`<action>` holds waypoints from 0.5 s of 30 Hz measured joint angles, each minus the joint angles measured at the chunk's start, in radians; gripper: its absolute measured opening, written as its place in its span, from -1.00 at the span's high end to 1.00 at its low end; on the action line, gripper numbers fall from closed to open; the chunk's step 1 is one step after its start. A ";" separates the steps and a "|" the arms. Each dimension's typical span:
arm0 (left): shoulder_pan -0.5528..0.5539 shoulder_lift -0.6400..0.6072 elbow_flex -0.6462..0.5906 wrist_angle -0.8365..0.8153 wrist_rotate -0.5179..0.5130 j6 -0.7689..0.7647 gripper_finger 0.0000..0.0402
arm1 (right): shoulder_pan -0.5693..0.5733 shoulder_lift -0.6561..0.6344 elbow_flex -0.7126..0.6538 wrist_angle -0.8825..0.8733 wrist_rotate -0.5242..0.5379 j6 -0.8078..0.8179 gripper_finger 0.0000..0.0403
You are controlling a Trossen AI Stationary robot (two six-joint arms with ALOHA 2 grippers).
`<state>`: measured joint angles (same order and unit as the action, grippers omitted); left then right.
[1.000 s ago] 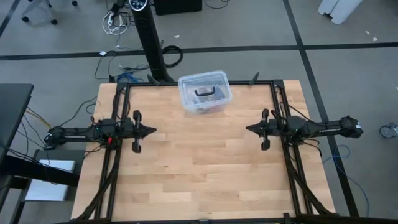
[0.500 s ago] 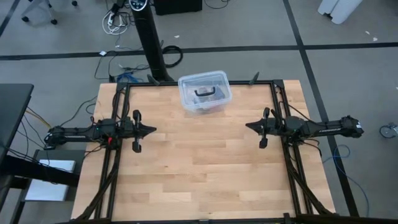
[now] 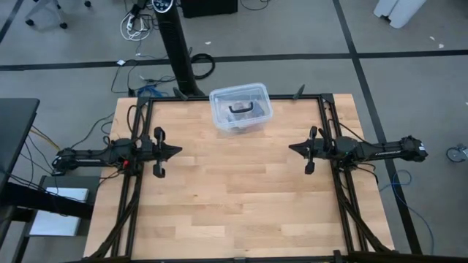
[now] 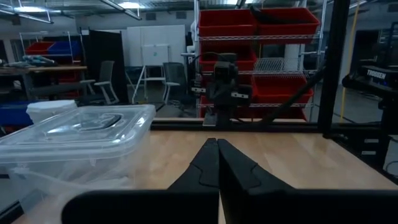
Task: Roll bandage
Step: Return to Home Position
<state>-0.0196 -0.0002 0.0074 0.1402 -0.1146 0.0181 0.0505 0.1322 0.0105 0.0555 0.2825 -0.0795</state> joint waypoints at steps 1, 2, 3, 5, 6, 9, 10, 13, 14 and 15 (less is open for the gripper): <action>0.000 0.000 0.000 0.000 0.000 0.000 0.99 | 0.000 0.000 0.000 0.000 0.000 0.000 0.97; 0.000 0.000 0.000 0.000 0.000 0.000 0.99 | 0.000 0.000 0.000 0.000 0.000 0.000 0.97; 0.000 0.000 0.000 0.001 0.000 0.000 0.99 | 0.000 0.000 0.000 0.000 0.000 0.000 0.98; 0.000 0.000 0.000 0.003 0.001 0.000 0.99 | 0.000 0.000 0.000 0.001 0.000 0.000 0.98; 0.000 0.000 0.000 0.003 0.001 0.000 0.99 | 0.000 0.000 0.000 0.001 0.000 0.000 0.98; 0.000 0.000 0.000 0.003 0.001 0.000 0.99 | 0.000 0.000 0.000 0.001 0.000 0.000 0.97; 0.000 0.000 0.000 0.003 0.002 0.000 0.99 | 0.000 0.000 0.000 0.002 0.000 0.000 0.96; 0.000 0.000 0.000 0.004 0.002 0.000 0.99 | 0.000 0.000 0.000 0.002 0.000 0.000 0.95; 0.000 0.000 0.000 0.004 0.002 0.000 0.99 | 0.000 0.000 0.000 0.002 0.000 0.000 0.95; 0.000 0.000 0.000 0.004 0.002 0.000 0.99 | 0.000 0.000 0.000 0.002 0.000 0.000 0.95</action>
<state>-0.0196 -0.0002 0.0071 0.1440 -0.1123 0.0177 0.0505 0.1322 0.0109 0.0574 0.2821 -0.0795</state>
